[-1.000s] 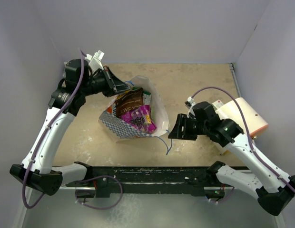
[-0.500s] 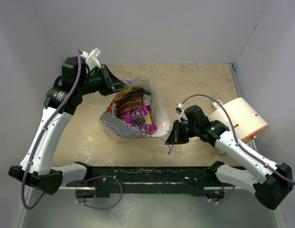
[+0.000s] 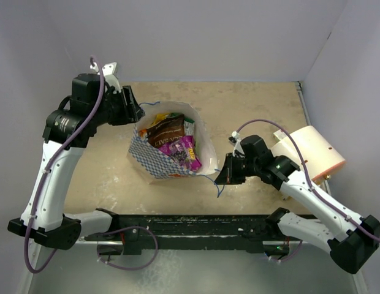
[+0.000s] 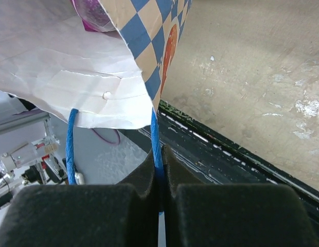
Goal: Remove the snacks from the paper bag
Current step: Adjust the paper bag at the center of the board.
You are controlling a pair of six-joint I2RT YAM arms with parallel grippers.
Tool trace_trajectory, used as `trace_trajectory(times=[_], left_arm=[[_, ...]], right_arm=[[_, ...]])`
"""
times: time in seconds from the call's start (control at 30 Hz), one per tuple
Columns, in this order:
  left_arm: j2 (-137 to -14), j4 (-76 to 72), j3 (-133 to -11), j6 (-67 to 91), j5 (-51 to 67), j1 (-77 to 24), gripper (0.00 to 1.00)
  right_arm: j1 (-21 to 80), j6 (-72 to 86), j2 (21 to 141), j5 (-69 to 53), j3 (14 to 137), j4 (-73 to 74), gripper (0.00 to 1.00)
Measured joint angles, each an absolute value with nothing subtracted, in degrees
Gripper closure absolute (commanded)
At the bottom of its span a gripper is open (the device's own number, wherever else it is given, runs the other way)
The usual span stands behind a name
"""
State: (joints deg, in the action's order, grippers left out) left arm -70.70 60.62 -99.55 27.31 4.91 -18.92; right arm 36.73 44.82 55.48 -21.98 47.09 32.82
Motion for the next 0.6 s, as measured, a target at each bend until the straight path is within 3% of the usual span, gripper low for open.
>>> trace_trajectory(times=[0.37,0.6], left_arm=[[-68.58,50.87,-94.21,11.35,5.08,-20.01,0.2],[-64.62,41.56,-89.03,3.62,13.13,-20.03,0.24]], right_arm=[[36.73,43.55,56.84,-22.02,48.03,34.41,1.0],[36.73,43.05,57.28,-22.0,48.86,34.5,1.0]])
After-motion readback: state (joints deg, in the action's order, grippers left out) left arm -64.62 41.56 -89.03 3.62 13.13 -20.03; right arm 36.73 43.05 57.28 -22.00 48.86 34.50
